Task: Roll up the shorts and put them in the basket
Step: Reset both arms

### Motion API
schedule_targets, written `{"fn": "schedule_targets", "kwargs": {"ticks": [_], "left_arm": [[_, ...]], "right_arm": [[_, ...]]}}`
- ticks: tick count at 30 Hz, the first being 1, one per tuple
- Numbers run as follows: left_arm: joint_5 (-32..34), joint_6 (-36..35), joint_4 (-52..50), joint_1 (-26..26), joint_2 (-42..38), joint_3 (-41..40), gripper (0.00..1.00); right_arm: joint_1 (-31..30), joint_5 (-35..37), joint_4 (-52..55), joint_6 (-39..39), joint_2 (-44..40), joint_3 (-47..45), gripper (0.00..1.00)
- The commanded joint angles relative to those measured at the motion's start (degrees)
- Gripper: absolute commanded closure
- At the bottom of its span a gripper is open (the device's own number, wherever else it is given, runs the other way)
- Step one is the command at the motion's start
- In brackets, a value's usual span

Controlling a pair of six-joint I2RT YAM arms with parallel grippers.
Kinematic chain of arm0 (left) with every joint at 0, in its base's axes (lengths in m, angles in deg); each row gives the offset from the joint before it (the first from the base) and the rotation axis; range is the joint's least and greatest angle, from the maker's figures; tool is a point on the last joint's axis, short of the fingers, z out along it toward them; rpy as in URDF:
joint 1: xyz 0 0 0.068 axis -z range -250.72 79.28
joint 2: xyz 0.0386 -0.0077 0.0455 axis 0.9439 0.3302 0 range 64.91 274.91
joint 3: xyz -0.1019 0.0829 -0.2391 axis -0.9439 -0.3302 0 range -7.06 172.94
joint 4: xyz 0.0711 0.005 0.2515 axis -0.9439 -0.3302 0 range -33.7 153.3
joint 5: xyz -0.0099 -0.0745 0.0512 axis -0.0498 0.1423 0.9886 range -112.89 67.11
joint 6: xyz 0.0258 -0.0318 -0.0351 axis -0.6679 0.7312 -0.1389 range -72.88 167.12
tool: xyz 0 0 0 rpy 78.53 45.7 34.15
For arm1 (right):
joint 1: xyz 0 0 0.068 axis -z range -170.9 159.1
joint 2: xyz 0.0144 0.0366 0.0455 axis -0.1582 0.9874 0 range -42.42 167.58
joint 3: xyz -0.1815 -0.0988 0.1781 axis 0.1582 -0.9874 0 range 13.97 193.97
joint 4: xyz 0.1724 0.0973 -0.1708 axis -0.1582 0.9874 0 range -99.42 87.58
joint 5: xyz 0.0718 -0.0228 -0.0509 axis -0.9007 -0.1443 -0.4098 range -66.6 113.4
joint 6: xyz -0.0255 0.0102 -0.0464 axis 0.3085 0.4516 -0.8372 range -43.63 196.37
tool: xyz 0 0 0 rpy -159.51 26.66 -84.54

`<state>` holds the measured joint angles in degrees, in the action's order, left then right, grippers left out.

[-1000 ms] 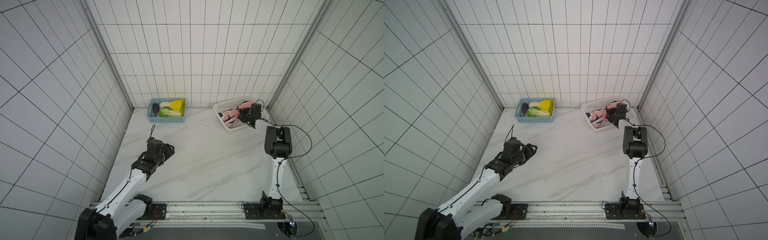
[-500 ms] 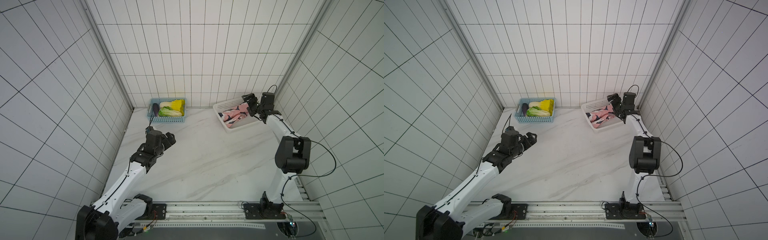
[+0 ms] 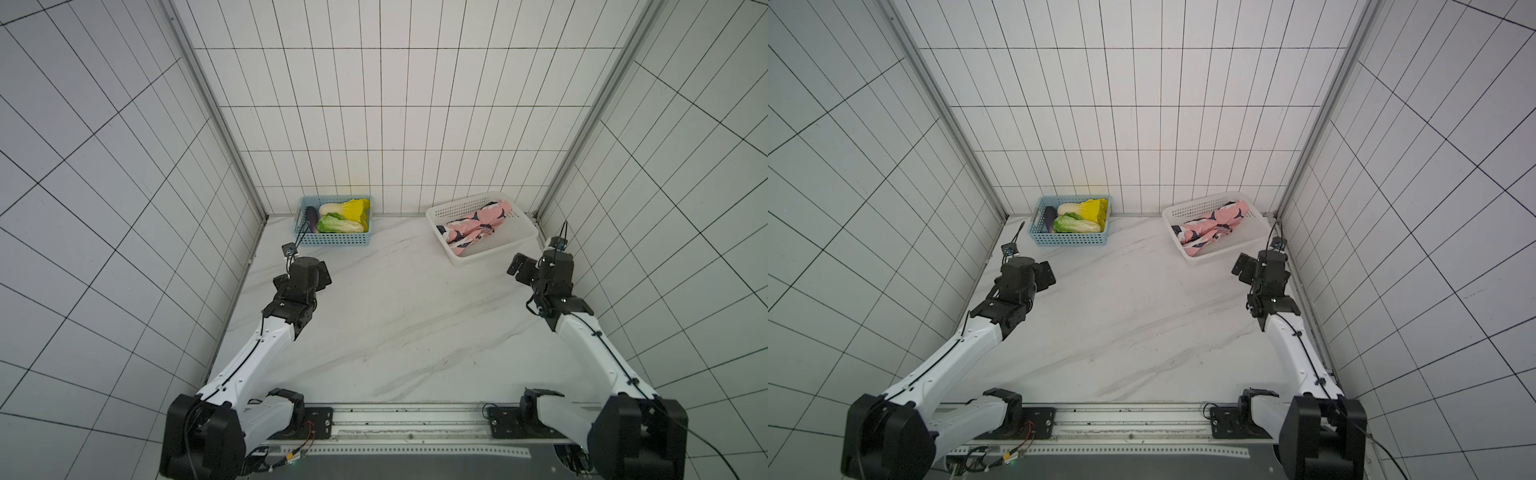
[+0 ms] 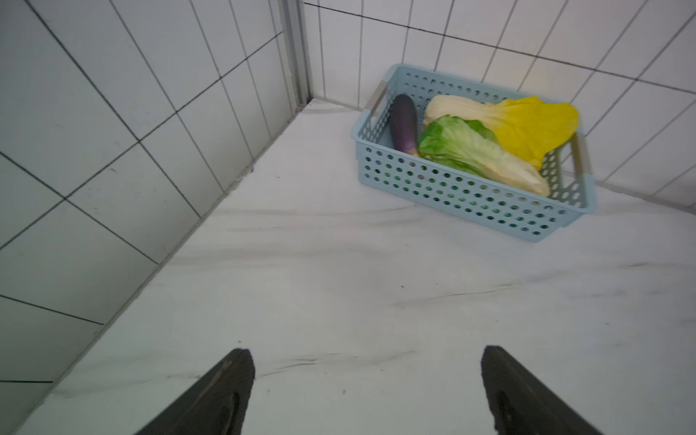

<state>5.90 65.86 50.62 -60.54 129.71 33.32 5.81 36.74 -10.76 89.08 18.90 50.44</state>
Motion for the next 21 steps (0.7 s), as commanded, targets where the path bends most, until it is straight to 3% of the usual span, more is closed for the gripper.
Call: {"fn": "schedule_targets", "kwargs": {"ticks": [1,5,9,14,17,21], "left_arm": [[3.31,-6.27,8.13,-5.63,3.17,-1.86,0.02],[1.41,-7.39,13.27,-9.69,6.74,-4.08,0.03],[-0.07,-9.09,23.72,-10.06,8.23,-8.77,0.04],[-1.21,-10.94,33.2,-10.16,11.89,-11.52,0.06],[-2.76,-11.2,36.7,-10.63,13.45,-12.42,0.06],[-5.33,-10.77,38.27,-11.69,12.82,-13.28,0.06]], "right_arm": [[1.33,12.76,-12.19,-9.37,-1.05,-8.28,0.01],[2.29,12.08,-16.46,-9.02,1.63,-10.95,0.01],[5.5,10.33,-23.39,-6.52,4.39,-13.07,0.01],[8.02,3.51,-34.24,-6.96,8.54,-15.69,0.01],[8.3,0.38,-31.91,-3.86,11.69,-13.47,0.01],[8.12,-9.68,-40.74,-4.45,14.9,-15.98,0.01]]}}
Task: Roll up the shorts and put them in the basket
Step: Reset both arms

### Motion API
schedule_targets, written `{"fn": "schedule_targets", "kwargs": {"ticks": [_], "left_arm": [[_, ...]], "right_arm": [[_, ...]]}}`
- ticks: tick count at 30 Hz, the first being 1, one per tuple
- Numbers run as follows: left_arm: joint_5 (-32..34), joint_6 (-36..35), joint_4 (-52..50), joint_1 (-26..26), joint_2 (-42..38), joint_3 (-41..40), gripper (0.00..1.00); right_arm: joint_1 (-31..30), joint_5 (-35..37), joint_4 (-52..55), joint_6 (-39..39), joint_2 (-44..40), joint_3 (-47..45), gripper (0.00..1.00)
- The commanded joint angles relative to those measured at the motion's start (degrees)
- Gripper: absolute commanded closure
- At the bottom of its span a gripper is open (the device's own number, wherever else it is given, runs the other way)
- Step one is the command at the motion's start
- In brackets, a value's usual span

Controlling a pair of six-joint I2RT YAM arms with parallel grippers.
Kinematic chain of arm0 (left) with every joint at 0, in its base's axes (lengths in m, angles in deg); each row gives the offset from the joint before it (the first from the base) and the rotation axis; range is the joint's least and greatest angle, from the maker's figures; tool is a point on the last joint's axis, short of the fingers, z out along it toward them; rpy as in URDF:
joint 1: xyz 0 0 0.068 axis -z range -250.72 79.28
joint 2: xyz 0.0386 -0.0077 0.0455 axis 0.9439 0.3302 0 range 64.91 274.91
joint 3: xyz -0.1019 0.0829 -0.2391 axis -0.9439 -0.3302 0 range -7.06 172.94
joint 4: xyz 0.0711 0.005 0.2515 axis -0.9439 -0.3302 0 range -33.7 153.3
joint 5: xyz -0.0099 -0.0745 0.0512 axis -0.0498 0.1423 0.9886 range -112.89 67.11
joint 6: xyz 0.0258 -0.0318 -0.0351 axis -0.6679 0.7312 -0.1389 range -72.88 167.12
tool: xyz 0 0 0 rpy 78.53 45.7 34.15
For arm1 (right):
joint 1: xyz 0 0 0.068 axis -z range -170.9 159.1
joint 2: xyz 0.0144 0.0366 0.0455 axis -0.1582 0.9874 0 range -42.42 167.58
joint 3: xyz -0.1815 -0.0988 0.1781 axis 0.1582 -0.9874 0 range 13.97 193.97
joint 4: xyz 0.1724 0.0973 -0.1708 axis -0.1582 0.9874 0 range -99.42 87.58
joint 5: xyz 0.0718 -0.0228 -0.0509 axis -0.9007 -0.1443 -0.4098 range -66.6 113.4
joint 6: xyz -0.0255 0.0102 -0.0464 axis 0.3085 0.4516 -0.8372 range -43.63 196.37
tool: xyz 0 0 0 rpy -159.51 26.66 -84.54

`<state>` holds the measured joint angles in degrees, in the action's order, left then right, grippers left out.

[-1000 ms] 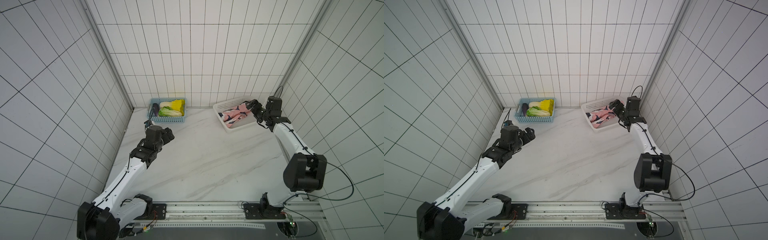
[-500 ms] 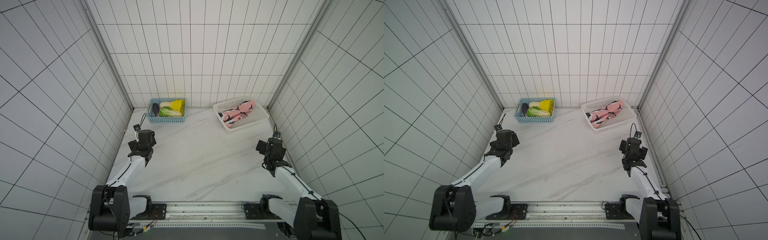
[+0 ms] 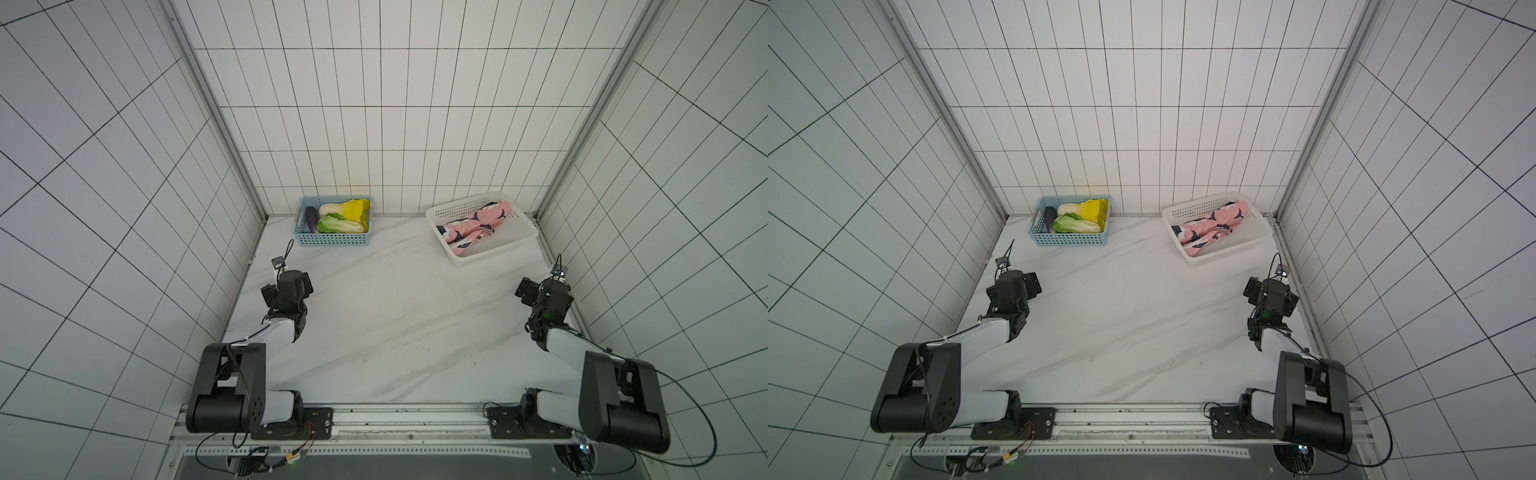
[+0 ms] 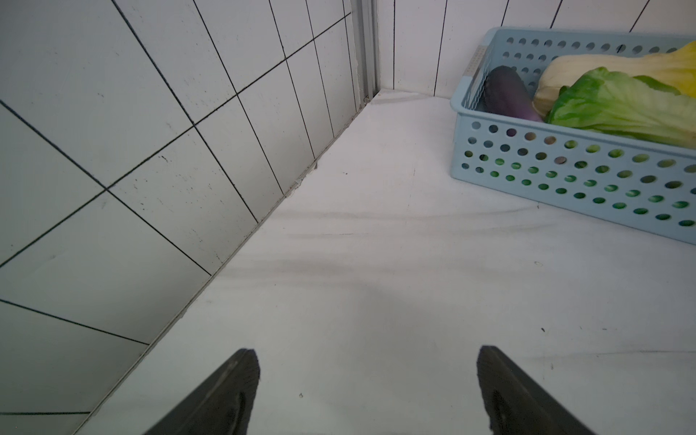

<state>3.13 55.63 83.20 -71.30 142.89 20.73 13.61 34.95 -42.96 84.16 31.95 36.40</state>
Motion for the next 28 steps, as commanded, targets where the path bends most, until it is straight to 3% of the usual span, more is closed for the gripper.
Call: {"fn": "schedule_targets", "kwargs": {"ticks": [1,4,7,9,11,12,14,16,19,28], "left_arm": [[-4.5,-0.6,6.76,-1.33,-0.37,-0.96,0.06],[-8.54,-0.39,13.4,-1.61,0.66,-2.64,0.06],[-13.58,1.14,18.46,-1.83,3.35,-2.86,0.08],[-13.93,0.45,24.34,-1.33,7.3,-4.35,0.09],[-14.39,-1.32,32.06,-0.69,11.97,-5.47,0.07],[-15.11,-2.7,33.52,-0.28,13.89,-4.57,0.08],[-13.13,-2.19,28.13,0.49,13.19,-2.71,0.05],[-13.17,-1.47,22.28,0.46,11.52,-1.32,0.03],[-12.75,-1.84,24.74,0.49,12.4,-1.74,0.02],[-9.87,-2.14,24.66,1.72,11.88,-2.15,0.02]], "right_arm": [[0.3,-8.46,-10.34,-0.34,2.71,-2.17,0.01],[0.33,-10.32,-17.46,-1.53,7.04,-3.85,0.01],[0.4,-11.44,-33.11,-1.38,15.88,-6.22,0.01],[0.32,-11.94,-18.6,-2.33,11.31,-2.69,0.01],[0.06,-12.07,-24.87,-2.25,14.94,-2.68,0.01],[0.06,-13.03,-20.58,-2.89,13.8,-1.52,0.01],[-0.52,-12.87,-14.23,-3.79,13.38,1.47,0.01],[-4.01,-6.58,-14.12,-6.18,13.6,1.59,0.01],[-5.8,-3.47,-15.84,-6.91,13.87,0.9,0.01],[-4.42,-7.07,-13.2,-6.38,13.73,2.07,0.01]]}}
